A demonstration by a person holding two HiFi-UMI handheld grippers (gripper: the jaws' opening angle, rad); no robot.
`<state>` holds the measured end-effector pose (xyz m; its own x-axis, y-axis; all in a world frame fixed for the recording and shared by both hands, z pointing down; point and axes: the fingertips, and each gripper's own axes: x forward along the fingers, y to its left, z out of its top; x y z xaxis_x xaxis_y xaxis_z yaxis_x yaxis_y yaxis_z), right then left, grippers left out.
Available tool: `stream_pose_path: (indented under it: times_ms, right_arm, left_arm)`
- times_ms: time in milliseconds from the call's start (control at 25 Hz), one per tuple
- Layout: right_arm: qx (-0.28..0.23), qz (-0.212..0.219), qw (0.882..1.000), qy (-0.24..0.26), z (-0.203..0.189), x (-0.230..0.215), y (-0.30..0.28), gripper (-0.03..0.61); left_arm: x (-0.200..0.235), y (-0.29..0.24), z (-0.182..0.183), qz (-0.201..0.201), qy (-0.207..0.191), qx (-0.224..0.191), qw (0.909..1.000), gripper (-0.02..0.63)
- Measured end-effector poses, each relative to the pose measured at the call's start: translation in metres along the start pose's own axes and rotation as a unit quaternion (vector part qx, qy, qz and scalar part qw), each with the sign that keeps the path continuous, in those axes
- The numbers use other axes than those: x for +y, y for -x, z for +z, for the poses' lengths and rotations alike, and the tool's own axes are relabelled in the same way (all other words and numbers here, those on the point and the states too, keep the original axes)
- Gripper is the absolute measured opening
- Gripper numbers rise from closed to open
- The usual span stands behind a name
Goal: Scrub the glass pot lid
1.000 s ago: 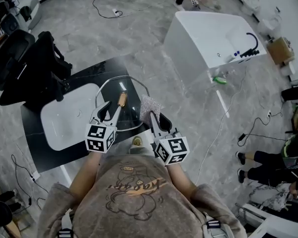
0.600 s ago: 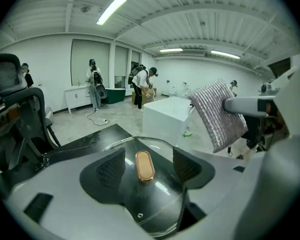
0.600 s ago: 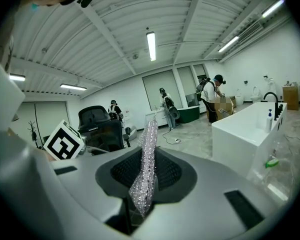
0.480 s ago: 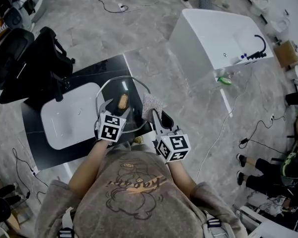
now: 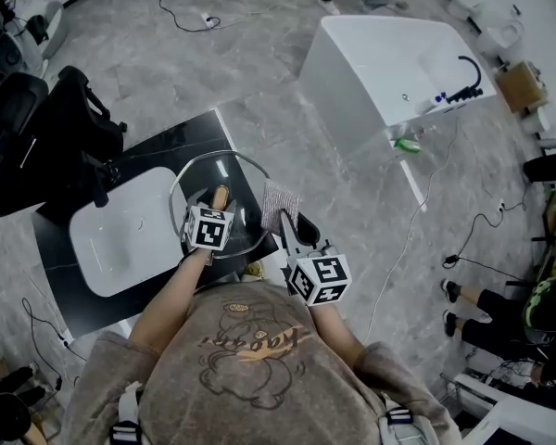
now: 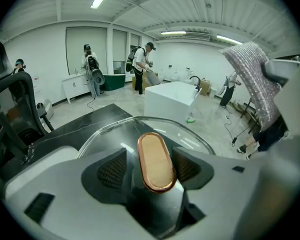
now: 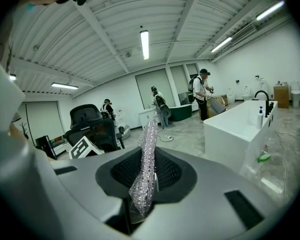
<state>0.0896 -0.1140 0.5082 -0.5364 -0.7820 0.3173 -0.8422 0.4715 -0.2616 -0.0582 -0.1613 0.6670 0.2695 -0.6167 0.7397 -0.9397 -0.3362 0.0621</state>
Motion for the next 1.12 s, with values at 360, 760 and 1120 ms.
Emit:
stream_pose_path:
  times_ms: [360,760,1120]
  right_arm:
    - [0.001,-0.007,1.000,-0.001,0.001,-0.013,-0.005,0.078]
    - [0.010,0.001,1.000,0.005,-0.003,-0.012,-0.011,0.078]
    - [0.012,0.007,1.000,0.009,-0.006,-0.009,-0.012,0.078]
  left_arm:
    - [-0.005,-0.006,-0.002,-0.006,0.003,-0.003,1.0000,0.267]
    - [-0.002,-0.010,-0.003,0.012,0.036,-0.009,0.9993,0.190]
    - [-0.004,0.002,-0.004,0.010,0.048,-0.004,0.9988,0.181]
